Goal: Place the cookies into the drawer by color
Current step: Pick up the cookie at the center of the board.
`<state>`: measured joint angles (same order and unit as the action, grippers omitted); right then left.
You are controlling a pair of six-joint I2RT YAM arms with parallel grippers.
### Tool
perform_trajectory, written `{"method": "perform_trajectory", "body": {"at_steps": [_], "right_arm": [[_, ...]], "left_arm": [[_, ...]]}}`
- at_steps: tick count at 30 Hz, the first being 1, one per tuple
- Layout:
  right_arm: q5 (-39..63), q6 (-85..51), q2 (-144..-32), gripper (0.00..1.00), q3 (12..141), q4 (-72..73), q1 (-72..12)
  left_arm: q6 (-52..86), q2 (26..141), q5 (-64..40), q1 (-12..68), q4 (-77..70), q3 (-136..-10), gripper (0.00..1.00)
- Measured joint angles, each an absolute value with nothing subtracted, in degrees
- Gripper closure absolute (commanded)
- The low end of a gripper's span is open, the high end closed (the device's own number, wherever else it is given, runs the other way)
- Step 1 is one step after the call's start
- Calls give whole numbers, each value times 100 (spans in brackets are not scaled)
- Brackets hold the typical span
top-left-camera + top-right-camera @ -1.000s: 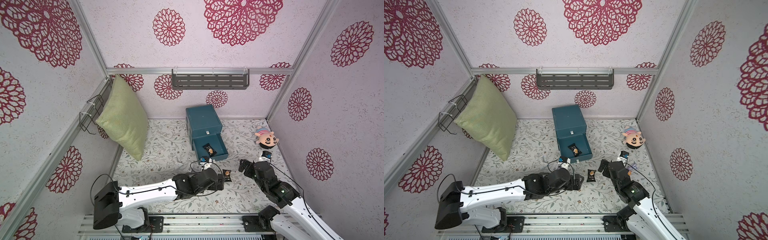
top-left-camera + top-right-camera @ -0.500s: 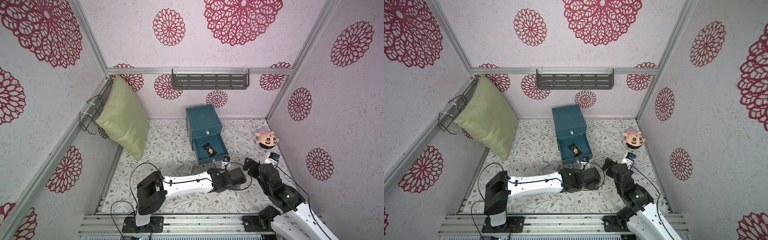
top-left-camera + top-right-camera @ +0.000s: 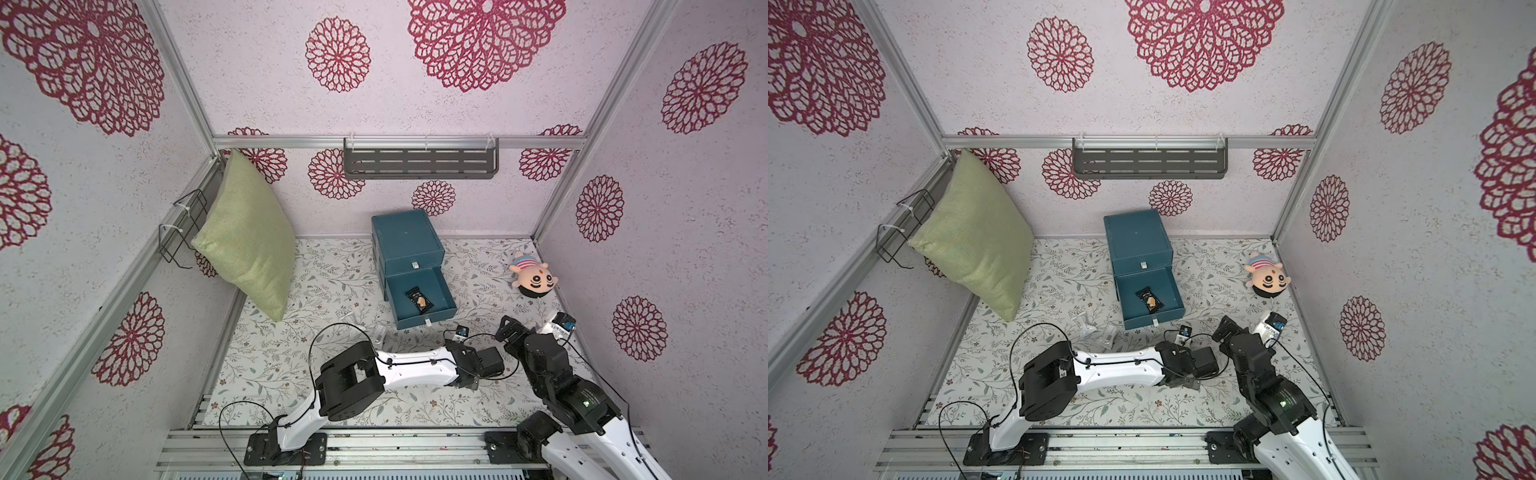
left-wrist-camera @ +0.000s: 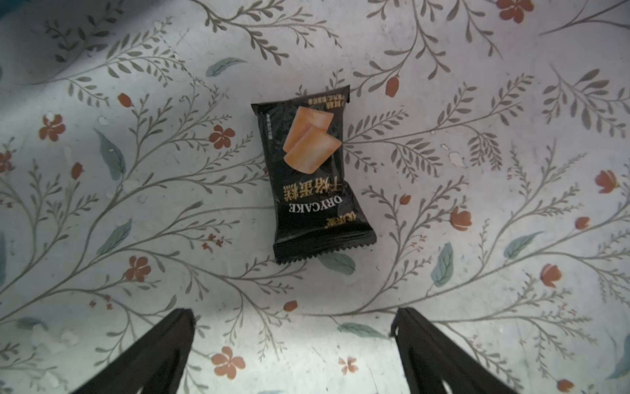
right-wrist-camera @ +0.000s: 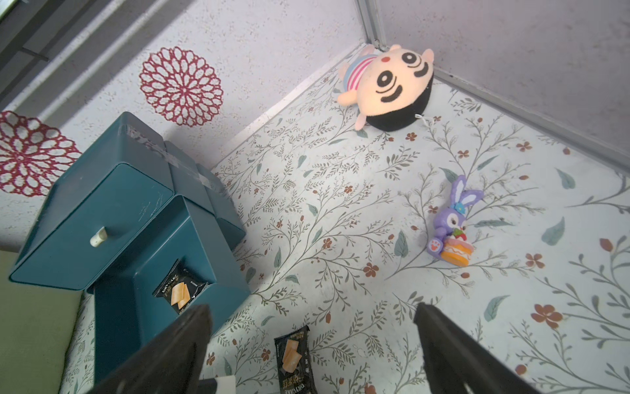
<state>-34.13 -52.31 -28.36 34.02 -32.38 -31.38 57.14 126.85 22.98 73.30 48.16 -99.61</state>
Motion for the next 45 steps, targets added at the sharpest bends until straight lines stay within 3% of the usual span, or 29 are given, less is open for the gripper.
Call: {"method": "perform_trajectory", "body": {"at_steps": [18,22,32,36,45], "right_arm": [[-3789,-6014,-3133,1,3402,-3776,-3138],[-3793,-6055,-3138,1,3402,-3817,-3138],[-3719,-6036,-3155,1,3402,-3780,-3138],[-3680,-6001,-3218,1,3402,-3732,-3138],[-3380,-5767,-3214,1,3288,-3430,-3138]], "left_arm": [[5487,13168,1636,6687,4036,-10210,9],[5422,13329,1619,6624,4040,-10466,15],[5308,13502,1697,6622,4125,-10713,52],[5317,13496,1697,6622,4117,-10683,62],[5400,13058,1573,6650,3809,-9944,64]]}}
